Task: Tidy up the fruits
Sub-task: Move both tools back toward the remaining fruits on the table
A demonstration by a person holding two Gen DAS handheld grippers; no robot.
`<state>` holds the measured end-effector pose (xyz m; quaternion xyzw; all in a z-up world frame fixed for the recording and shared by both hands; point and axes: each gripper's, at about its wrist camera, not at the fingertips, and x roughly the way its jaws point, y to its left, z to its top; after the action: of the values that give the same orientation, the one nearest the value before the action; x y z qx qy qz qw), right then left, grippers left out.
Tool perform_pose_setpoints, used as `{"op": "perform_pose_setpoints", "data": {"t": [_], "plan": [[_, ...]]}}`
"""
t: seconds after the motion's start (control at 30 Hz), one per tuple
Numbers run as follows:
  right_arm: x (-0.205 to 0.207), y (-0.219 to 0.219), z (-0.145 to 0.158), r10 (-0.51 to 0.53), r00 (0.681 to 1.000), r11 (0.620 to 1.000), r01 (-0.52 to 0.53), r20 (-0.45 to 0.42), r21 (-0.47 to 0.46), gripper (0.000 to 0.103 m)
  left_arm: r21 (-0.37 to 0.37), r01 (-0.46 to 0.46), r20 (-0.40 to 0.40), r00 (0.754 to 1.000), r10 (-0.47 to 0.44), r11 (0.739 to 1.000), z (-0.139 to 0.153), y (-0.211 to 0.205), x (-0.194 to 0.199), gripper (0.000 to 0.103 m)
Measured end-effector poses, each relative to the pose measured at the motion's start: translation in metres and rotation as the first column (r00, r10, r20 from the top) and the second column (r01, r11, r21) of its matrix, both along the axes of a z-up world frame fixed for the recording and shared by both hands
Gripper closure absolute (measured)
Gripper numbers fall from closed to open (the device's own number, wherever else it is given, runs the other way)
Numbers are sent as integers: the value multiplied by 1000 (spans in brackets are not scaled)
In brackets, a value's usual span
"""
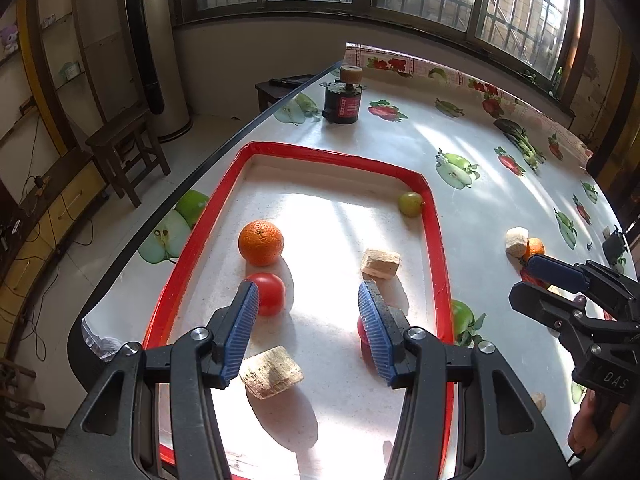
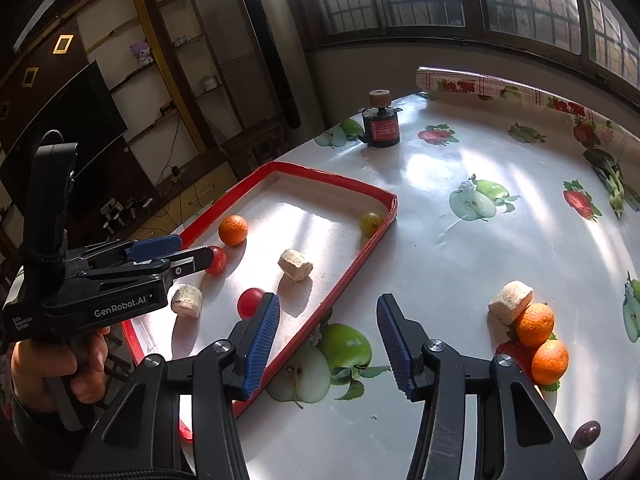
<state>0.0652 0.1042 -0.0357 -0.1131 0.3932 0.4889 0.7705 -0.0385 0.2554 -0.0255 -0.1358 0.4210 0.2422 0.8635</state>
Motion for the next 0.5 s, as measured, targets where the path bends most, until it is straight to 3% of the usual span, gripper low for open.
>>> {"op": "perform_pose_setpoints", "data": {"t": [0.37, 0.5], "plan": [[5, -47, 6, -76, 997, 996, 76, -2, 39, 50, 71, 20, 46, 999, -23, 997, 14, -38, -6, 52], [9, -67, 8, -108, 994, 993, 108, -1, 48, 50, 121, 25, 60, 998, -32, 992, 22, -54, -9, 38]]}}
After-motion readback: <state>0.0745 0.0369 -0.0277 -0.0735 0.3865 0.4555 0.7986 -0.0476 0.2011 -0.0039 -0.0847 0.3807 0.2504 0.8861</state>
